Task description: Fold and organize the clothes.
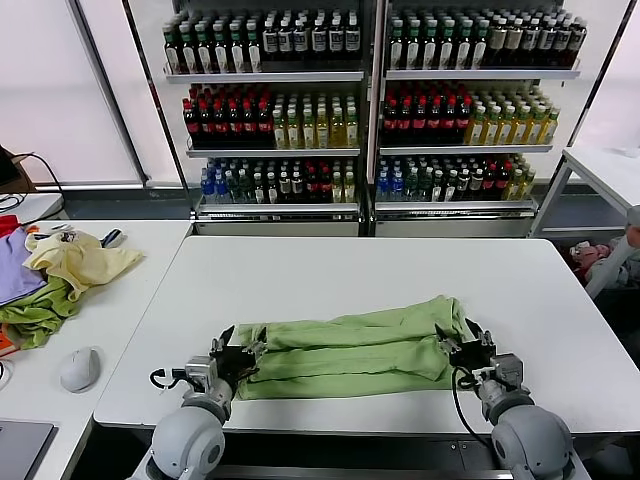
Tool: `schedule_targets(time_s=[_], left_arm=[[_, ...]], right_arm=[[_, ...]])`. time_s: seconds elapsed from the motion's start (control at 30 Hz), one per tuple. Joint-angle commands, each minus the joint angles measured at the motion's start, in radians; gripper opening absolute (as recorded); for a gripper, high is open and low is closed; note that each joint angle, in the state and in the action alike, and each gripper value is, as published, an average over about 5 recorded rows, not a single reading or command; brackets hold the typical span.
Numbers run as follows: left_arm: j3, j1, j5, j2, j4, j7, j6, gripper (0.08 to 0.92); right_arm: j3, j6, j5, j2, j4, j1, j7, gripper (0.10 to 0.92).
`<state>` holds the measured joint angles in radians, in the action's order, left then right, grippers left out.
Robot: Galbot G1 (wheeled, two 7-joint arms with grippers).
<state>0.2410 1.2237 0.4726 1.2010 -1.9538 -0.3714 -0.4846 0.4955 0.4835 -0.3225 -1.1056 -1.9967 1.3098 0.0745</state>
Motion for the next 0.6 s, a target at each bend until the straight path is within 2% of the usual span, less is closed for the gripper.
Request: schedule_targets(time_s=[0.03, 0.1, 0.2, 0.6], left_arm=[[-0.005, 0.064, -0.095, 0.088, 0.023, -0.046, 0.035, 0.803], [-0.009, 0.066, -0.108, 0.097, 0.035, -0.05, 0.041, 0.818], [-0.011, 0.068, -0.116, 0.106, 0.049, -0.056, 0.05, 0.792], [-0.011, 0.086, -0.119, 0.127, 0.073, -0.058, 0.069, 0.455]], right_arm=[[0.011, -0.007, 0.018, -0.009, -0.031, 0.037, 0.001, 0.806], [0.012, -0.007, 0.018, -0.009, -0.032, 0.038, 0.001, 0.819], [0.014, -0.008, 0.018, -0.008, -0.035, 0.04, 0.001, 0.822], [0.022, -0.009, 0.01, -0.003, -0.044, 0.039, 0.004, 0.823]])
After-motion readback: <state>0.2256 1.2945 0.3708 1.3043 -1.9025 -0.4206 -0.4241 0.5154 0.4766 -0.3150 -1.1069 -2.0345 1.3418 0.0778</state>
